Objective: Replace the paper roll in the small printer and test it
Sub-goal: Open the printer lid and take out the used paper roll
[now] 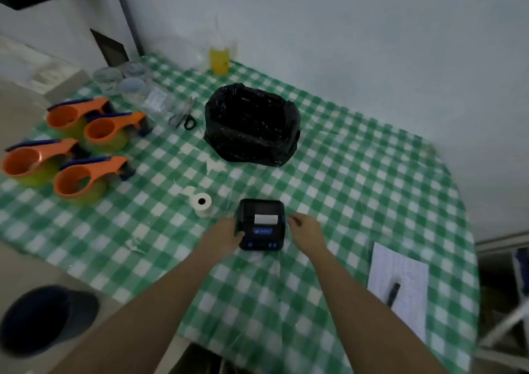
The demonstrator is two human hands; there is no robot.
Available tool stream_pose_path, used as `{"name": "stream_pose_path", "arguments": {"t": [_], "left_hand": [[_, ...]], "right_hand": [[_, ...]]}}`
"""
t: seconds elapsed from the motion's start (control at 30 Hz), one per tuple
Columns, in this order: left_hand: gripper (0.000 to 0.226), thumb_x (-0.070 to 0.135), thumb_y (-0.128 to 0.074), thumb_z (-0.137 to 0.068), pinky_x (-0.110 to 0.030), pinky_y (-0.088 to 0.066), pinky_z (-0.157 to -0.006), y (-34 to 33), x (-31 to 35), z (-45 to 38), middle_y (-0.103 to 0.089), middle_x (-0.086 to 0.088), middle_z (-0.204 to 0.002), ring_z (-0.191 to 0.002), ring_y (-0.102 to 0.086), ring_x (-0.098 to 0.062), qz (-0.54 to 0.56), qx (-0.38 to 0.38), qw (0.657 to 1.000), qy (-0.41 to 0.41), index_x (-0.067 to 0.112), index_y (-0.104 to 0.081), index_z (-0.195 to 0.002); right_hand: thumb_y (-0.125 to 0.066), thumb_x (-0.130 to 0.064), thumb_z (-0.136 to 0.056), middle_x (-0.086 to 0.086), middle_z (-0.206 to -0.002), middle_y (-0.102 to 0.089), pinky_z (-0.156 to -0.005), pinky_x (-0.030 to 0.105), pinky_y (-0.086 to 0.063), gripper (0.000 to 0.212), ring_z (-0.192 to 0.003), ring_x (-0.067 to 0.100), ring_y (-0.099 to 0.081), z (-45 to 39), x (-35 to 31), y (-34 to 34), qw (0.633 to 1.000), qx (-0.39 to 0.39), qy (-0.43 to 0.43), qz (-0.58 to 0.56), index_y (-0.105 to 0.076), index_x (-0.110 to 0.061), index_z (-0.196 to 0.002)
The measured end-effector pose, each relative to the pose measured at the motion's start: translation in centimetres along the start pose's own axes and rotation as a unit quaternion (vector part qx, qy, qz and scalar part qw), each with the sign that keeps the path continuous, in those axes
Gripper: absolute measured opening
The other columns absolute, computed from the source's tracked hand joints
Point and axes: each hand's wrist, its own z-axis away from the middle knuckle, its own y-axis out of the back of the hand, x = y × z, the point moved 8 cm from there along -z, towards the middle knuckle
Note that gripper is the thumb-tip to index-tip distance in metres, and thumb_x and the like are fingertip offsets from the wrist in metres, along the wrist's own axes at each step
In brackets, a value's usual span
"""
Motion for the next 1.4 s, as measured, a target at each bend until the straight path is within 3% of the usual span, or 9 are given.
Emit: {"name": "stream_pose_path", "arguments": {"t": [0.17, 0.27, 0.4, 0.57, 0.67, 0.87, 1.03, 1.27, 1.4], "left_hand": [[0.035, 0.026, -0.052, -0.09, -0.038, -0.049, -0.087, -0.1, -0.4, -0.6, -0.064, -0.011, -0.119, -0.107, -0.06, -0.027, 0.065, 0.001, 0.998, 0.015, 0.01, -0.054, -0.121], [0.034, 0.027, -0.056, -0.088, -0.039, -0.049, -0.09, 0.1, -0.8, -0.7, -0.065, -0.009, -0.119, -0.107, -0.06, -0.024, 0.096, 0.002, 0.995, 0.03, 0.012, -0.055, -0.119], [0.034, 0.024, -0.059, -0.087, -0.033, -0.045, -0.085, 0.0, -1.5, -1.1, -0.065, -0.011, -0.116, -0.105, -0.06, -0.025, 0.111, -0.003, 0.993, 0.05, 0.009, -0.055, -0.116], [0.037, 0.024, -0.061, -0.086, -0.032, -0.044, -0.086, -0.3, -1.9, -1.2, -0.065, -0.011, -0.118, -0.108, -0.06, -0.025, 0.128, 0.003, 0.99, 0.066, 0.008, -0.055, -0.118], [0.036, 0.026, -0.061, -0.085, -0.033, -0.046, -0.087, -0.3, -2.1, -1.2, -0.065, -0.011, -0.117, -0.106, -0.061, -0.024, 0.125, 0.007, 0.989, 0.073, 0.009, -0.056, -0.117], [0.036, 0.027, -0.062, -0.084, -0.032, -0.045, -0.084, -0.3, -2.1, -1.5, -0.066, -0.009, -0.116, -0.105, -0.061, -0.024, 0.118, 0.003, 0.989, 0.083, 0.009, -0.057, -0.115], [0.033, 0.029, -0.064, -0.082, -0.038, -0.051, -0.087, -0.1, -2.3, -1.6, -0.069, -0.007, -0.111, -0.1, -0.064, -0.023, 0.117, 0.003, 0.99, 0.081, 0.011, -0.061, -0.109], [0.032, 0.028, -0.064, -0.082, -0.04, -0.053, -0.086, 0.2, -2.1, -1.5, -0.07, -0.005, -0.108, -0.097, -0.065, -0.022, 0.108, 0.003, 0.991, 0.081, 0.012, -0.061, -0.108], [0.033, 0.03, -0.063, -0.082, -0.041, -0.052, -0.088, 0.3, -1.9, -1.3, -0.069, -0.005, -0.11, -0.099, -0.063, -0.023, 0.099, -0.003, 0.992, 0.078, 0.013, -0.061, -0.11]], "right_hand": [[-0.061, -0.016, -0.087, 0.023, -0.075, -0.071, -0.076, 0.042, -0.056, 0.025, -0.071, 0.032, -0.068, -2.6, 0.6, -0.8, 0.997, -0.057, -0.048, -0.018, -0.071, 0.004, -0.076], [-0.07, -0.009, -0.08, 0.014, -0.057, -0.062, -0.054, 0.032, -0.06, 0.021, -0.044, 0.016, -0.06, -3.5, 0.9, -0.6, 0.988, -0.094, -0.117, -0.049, -0.063, 0.0, -0.062], [-0.07, -0.003, -0.079, 0.016, -0.055, -0.057, -0.046, 0.03, -0.055, 0.025, -0.052, 0.024, -0.061, -4.0, 0.6, -0.5, 0.975, -0.126, -0.178, -0.027, -0.055, 0.001, -0.06], [-0.058, 0.001, -0.075, 0.021, -0.058, -0.062, -0.069, 0.047, -0.06, 0.021, -0.062, 0.036, -0.068, -4.9, 0.0, -1.2, 0.981, -0.102, -0.151, 0.068, -0.051, -0.001, -0.056], [-0.055, 0.002, -0.076, 0.018, -0.055, -0.06, -0.07, 0.047, -0.061, 0.016, -0.067, 0.037, -0.071, -5.2, -0.5, -1.1, 0.979, -0.105, -0.146, 0.098, -0.051, 0.0, -0.061], [-0.057, -0.002, -0.079, 0.014, -0.051, -0.06, -0.073, 0.042, -0.061, 0.017, -0.055, 0.028, -0.065, -5.5, -0.8, -1.1, 0.968, -0.135, -0.167, 0.129, -0.053, -0.001, -0.063], [-0.055, -0.003, -0.081, 0.016, -0.056, -0.065, -0.071, 0.041, -0.061, 0.009, -0.054, 0.027, -0.067, -5.6, -0.4, -1.3, 0.963, -0.147, -0.185, 0.128, -0.058, 0.002, -0.074], [-0.057, -0.002, -0.082, 0.017, -0.058, -0.063, -0.062, 0.037, -0.061, 0.01, -0.047, 0.023, -0.064, -5.6, -0.4, -1.3, 0.962, -0.16, -0.19, 0.111, -0.056, 0.002, -0.072], [-0.064, -0.005, -0.08, 0.021, -0.072, -0.069, -0.068, 0.042, -0.061, 0.013, -0.062, 0.031, -0.068, -4.8, -0.1, -1.2, 0.975, -0.144, -0.153, 0.077, -0.061, 0.004, -0.071]]}}
